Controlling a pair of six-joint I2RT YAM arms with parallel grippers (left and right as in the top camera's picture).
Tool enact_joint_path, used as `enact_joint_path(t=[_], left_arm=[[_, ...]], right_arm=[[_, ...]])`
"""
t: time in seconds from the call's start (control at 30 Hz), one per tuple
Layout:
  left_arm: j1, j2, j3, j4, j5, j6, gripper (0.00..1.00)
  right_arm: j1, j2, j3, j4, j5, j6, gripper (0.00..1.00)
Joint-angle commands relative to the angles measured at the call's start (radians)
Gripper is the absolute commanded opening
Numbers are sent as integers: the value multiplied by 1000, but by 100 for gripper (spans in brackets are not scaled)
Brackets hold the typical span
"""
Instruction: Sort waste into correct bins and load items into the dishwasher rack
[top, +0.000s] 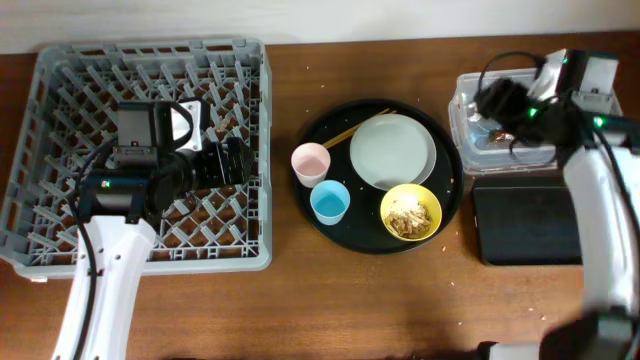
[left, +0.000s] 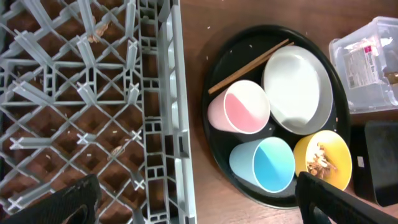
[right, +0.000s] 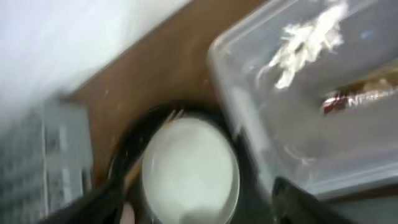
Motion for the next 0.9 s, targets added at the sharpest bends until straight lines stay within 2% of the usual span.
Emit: enact_joint_path(t=[0.0, 0.07, 0.1, 0.2, 0.27, 0.33, 0.37, 0.4, 0.43, 0.47, 0.57, 0.6, 0.63, 0.67, 0.73, 0.77, 0.87], left_arm=[[1, 2, 11, 2, 14, 13, 99], [1, 2, 11, 2, 14, 13, 99], [1, 2, 11, 2, 14, 13, 99], [1, 2, 11, 2, 14, 13, 99], [1, 2, 11, 2, 14, 13, 99], [1, 2, 11, -19, 14, 13, 99], [1, 2, 11, -22, 23, 11, 99], [1, 2, 11, -22, 26, 8, 99], [1, 2, 11, -28, 26, -25, 99], [1, 2, 11, -21, 56, -60, 99], [71, 2, 12, 73, 463, -59, 99], [117, 2, 12, 129, 677, -59, 99], [134, 2, 11, 156, 804, -59, 99], [132, 3, 11, 185, 945, -59, 99], [130, 2, 11, 229, 1132, -58, 99], [117, 2, 11, 235, 1196, -30, 99], [19, 2, 11, 236, 1222, -24, 99]], right_arm=[[204, -129, 4, -216, 47, -92, 59], [330, -100, -28, -333, 171, -92, 54], [412, -64, -81, -323, 200, -93, 54], [582, 21, -154, -182, 190, -193, 53], [674, 96, -154, -38, 204, -156, 54], [673, 189, -154, 19, 242, -93, 54], [677, 285, -154, 78, 180, -94, 46], [677, 314, -154, 82, 167, -93, 33], [674, 323, -153, 80, 163, -90, 9], [673, 293, -141, 59, 160, -90, 4], [660, 91, -74, -112, 155, -144, 4], [624, -24, -62, -124, 105, -174, 4], [568, -113, -62, -85, -29, -225, 4], [489, -179, -62, 5, -294, -283, 4], [415, -180, -62, 177, -671, -290, 4], [429, -150, -62, 263, -864, -290, 4], [493, -94, -62, 333, -849, -253, 4]])
